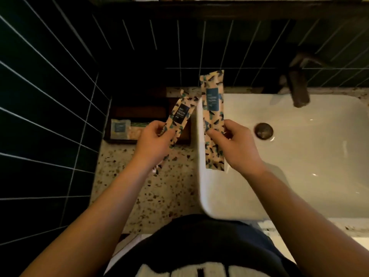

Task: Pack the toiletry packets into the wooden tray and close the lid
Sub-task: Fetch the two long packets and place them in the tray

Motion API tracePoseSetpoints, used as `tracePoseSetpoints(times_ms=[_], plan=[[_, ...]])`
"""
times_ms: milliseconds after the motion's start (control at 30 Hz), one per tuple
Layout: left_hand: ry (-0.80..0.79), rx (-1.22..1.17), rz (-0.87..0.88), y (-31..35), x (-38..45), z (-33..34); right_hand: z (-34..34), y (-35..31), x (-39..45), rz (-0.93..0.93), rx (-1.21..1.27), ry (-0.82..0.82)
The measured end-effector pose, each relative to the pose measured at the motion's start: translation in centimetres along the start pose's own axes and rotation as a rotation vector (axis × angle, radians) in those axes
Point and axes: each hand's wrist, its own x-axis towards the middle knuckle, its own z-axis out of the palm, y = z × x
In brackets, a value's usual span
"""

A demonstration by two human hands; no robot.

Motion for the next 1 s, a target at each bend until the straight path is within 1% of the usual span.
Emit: tracePoseSetpoints(times_ms=[133, 233, 300, 400, 500, 633, 800, 1000], plan=[[0.054, 0.131, 0.002, -2.1, 3.4, -4.2, 4.5, -2.1, 2.8, -0.061, -0.084, -0.039], [0.080, 0.291, 0.022, -2.7, 6.4, -6.2, 6.9, -3.4, 5.1, -0.056, -0.119, -0.068], [0.114, 0.417, 0.090, -3.1, 8.8, -7.2, 8.1, -3.9, 6.6, -0.056, -0.150, -0.062], [0.159, 0.703, 0.233, -3.9, 12.8, -7.6, 9.2, -4.0, 8.6, -0.049, -0.162, -0.051], [0.108, 0.878, 0.263, -3.7, 16.4, -7.0, 9.8, -3.8, 10.1, -0.029, -0.170, -0.060], [-0.011, 1.066, 0.179, -4.1, 19.9, -5.6, 10.0, -3.6, 11.5, -0.010, -0.158, -0.070], [-0.069, 1.140, 0.156, -6.1, 22.1, -4.8, 10.2, -2.9, 12.2, 0.032, -0.156, -0.067], [-0.005, 1.035, 0.232, -8.0, 22.4, -4.9, 10.6, -2.7, 12.3, 0.058, -0.153, -0.066]])
